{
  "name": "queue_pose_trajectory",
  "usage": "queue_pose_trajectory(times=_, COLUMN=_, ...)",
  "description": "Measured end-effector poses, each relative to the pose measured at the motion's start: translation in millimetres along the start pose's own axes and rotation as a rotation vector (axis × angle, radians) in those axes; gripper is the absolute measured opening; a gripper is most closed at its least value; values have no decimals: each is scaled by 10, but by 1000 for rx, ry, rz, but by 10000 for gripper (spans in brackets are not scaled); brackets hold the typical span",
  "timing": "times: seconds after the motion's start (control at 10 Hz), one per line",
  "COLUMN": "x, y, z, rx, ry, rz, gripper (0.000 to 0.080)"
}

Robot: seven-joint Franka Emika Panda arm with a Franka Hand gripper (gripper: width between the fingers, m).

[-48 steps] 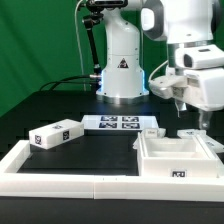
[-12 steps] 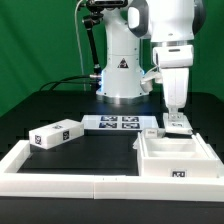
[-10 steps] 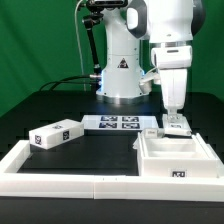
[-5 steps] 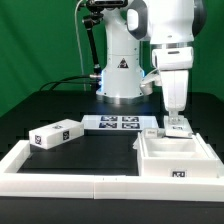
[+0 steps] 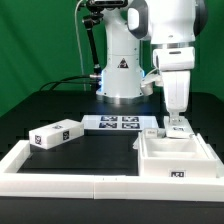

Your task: Assemble cabinet

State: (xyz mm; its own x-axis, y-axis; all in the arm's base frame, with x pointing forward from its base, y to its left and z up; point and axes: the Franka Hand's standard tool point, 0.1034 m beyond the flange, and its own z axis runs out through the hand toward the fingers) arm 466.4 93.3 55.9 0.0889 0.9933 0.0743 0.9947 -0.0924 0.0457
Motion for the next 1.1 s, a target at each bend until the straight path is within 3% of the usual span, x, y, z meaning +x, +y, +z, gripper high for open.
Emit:
queue_pose_trajectory(times=0.8, x=82, y=13, z=1, rx=-3, ry=4, rz=6, gripper=69)
queue_pose_trajectory(times=1.1, x=67, y=107, z=-22, rx=-3, ry=1, rz=15, gripper=69)
